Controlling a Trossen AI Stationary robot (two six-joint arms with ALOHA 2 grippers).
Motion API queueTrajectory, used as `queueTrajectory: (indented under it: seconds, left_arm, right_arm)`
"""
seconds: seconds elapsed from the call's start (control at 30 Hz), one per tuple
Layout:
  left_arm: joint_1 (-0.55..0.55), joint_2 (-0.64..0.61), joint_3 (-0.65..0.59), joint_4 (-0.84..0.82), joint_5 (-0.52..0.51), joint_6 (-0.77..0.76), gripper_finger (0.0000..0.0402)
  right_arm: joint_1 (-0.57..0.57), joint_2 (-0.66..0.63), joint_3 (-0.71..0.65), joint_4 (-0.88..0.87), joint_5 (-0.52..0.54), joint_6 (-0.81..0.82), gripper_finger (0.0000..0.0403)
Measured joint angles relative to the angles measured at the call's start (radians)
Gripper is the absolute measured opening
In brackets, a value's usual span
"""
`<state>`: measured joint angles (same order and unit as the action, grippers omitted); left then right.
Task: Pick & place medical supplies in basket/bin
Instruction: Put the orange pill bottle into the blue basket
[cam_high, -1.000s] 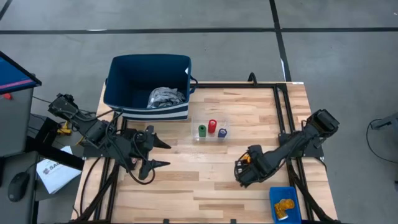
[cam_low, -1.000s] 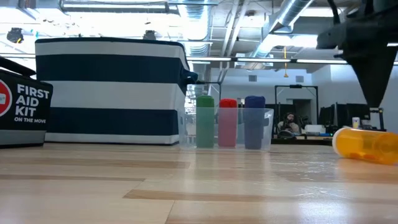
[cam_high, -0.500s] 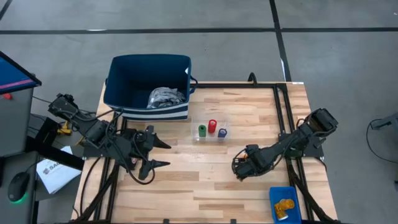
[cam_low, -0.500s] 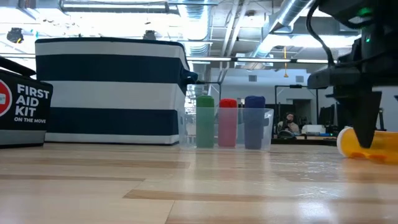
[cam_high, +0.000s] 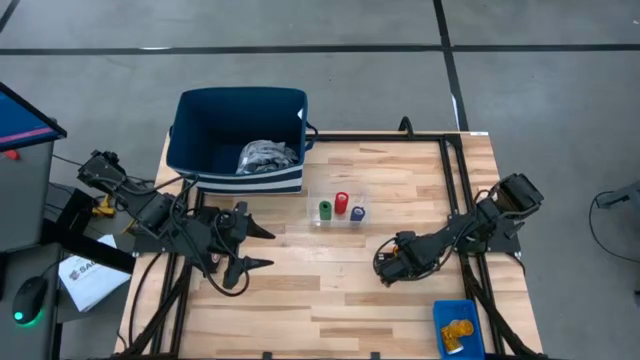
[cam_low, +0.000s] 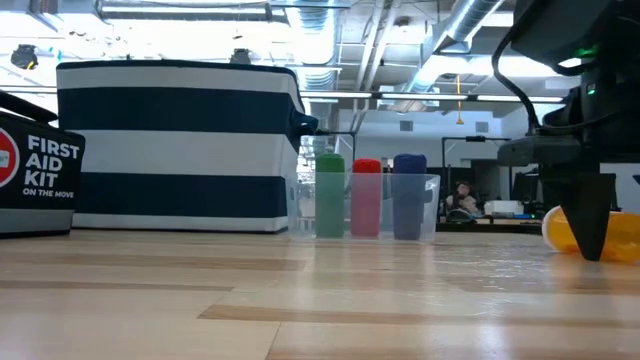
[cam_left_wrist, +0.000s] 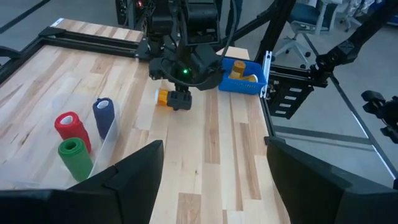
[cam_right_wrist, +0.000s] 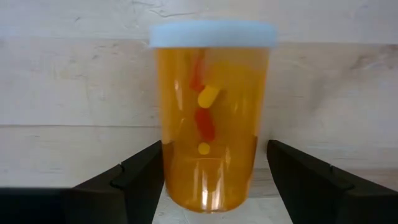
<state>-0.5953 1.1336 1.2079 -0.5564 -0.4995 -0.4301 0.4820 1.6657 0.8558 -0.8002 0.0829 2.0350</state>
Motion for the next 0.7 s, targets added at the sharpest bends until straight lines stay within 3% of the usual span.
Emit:
queueTrajectory:
  seconds: [0.3, 0.7]
  left_arm:
    - [0.0, 0.0, 0.0, 0.0, 0.0, -0.001, 0.0277]
    - [0.0, 0.0, 0.0, 0.0, 0.0, -0.004, 0.0277]
  right_arm:
    - [-0.019, 0.0, 0.0, 0.003, -0.006, -0.004, 0.0259]
    - [-0.021, 0.001, 0.0, 0.008, -0.005, -0.028, 0.0169]
